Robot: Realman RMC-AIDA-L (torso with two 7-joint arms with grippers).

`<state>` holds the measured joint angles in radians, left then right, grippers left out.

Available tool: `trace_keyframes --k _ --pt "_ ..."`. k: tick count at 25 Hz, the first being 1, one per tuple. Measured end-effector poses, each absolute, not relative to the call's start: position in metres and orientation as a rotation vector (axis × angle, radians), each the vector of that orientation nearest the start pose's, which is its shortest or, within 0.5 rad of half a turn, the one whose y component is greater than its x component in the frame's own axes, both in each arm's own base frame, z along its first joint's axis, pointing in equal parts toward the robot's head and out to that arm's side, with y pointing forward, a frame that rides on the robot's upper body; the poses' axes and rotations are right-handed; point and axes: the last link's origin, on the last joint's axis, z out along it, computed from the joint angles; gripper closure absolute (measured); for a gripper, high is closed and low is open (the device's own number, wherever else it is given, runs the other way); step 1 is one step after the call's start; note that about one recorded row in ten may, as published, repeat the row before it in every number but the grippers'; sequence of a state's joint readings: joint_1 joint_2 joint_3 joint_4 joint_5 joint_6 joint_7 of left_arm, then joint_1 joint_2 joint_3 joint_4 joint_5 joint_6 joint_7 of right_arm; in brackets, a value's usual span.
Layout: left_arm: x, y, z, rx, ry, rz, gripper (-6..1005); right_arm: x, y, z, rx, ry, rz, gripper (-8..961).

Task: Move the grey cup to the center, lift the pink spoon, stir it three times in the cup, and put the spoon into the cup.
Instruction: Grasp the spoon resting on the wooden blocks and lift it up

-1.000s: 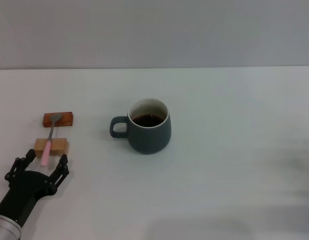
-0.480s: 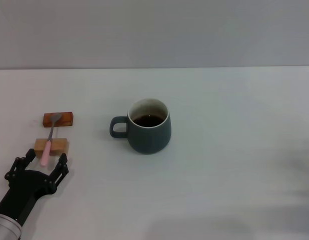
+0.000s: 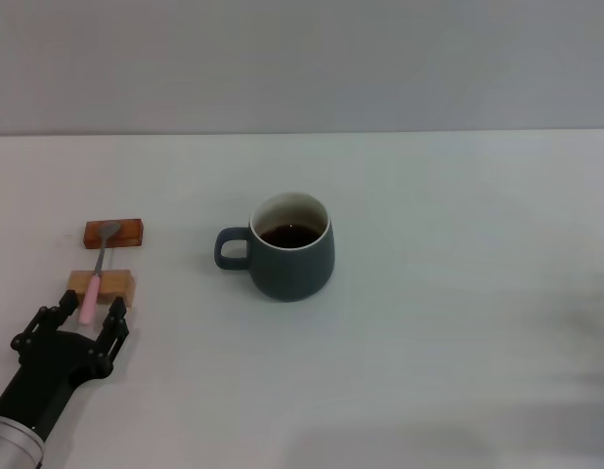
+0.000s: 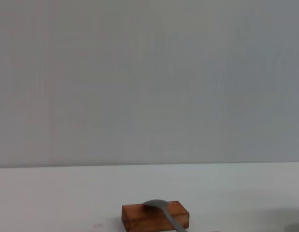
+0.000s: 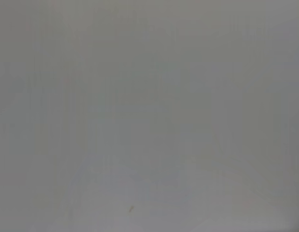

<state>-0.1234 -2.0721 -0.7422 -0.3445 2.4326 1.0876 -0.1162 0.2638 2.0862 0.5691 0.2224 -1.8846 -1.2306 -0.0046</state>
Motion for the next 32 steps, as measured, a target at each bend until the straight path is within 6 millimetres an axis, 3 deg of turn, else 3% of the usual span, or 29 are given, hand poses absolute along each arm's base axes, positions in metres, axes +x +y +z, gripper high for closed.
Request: trace_keyframes --k 20,32 --pt "-0.3597 0.2331 -0.0616 -1.747 -0.709 -0.579 591 0.3697 0.2687 -0.0168 -1.442 0.624 0.555 954" --pt "-0.3587 0.2355 -0.0622 -1.755 -0.707 -0.58 594 0.3704 0.2682 -0.0161 -1.44 0.624 0.554 954"
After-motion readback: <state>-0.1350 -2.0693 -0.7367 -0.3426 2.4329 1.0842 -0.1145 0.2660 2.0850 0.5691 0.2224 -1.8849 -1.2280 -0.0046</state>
